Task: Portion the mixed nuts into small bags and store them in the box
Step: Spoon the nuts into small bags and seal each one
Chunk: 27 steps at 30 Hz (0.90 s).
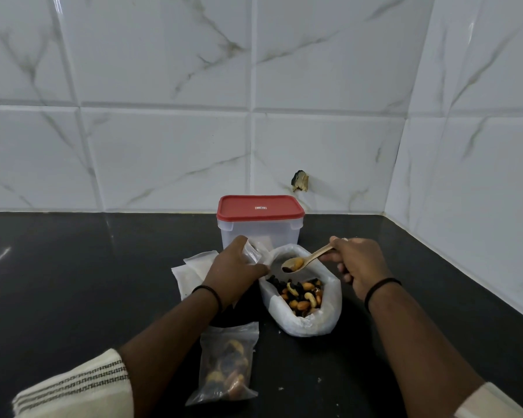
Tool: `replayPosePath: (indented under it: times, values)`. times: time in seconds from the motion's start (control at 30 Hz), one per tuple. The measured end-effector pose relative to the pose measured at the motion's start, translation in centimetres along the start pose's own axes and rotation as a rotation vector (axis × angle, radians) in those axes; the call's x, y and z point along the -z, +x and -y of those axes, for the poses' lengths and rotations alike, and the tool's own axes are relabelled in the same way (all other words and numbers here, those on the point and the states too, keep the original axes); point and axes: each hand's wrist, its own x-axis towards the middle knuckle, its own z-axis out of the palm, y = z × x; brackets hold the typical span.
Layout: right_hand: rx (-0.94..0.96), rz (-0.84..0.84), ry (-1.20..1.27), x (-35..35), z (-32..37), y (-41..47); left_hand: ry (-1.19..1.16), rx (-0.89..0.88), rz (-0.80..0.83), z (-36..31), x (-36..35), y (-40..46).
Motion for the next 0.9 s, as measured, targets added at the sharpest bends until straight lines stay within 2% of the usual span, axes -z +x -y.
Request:
replayPosePath:
  times: [0.2, 0.43, 0.5, 0.63, 0.7, 0.8, 0.9]
  values:
    - [0.068, -0.063, 0.088, 0.2, 0.7, -0.5, -0.015, -0.027, 0.003, 0.0, 0.0, -0.1]
    - [0.177, -0.017, 0.225, -0.4, 1.5, -1.7, -0.025, -0.058, 0.003, 0.0, -0.1, -0.3]
    - [0.246, 0.041, 0.206, -1.0, 1.6, -2.4, -0.021, -0.057, 0.017, 0.0, -0.2, -0.3]
    - [0.413, 0.357, 0.115, -1.9, 1.7, -3.4, -0.040, -0.050, 0.033, 0.1, -0.2, -0.4]
    - [0.466, 0.452, 0.073, -1.8, 1.9, -3.6, -0.060, -0.047, 0.033, 0.0, -0.1, -0.5]
    - [0.482, 0.420, 0.107, -1.4, 2.1, -3.4, -0.090, -0.047, 0.030, 0.0, -0.1, -0.4]
    - [0.433, 0.265, 0.212, -1.1, 2.1, -3.1, -0.102, -0.056, 0.013, 0.0, -0.1, -0.4]
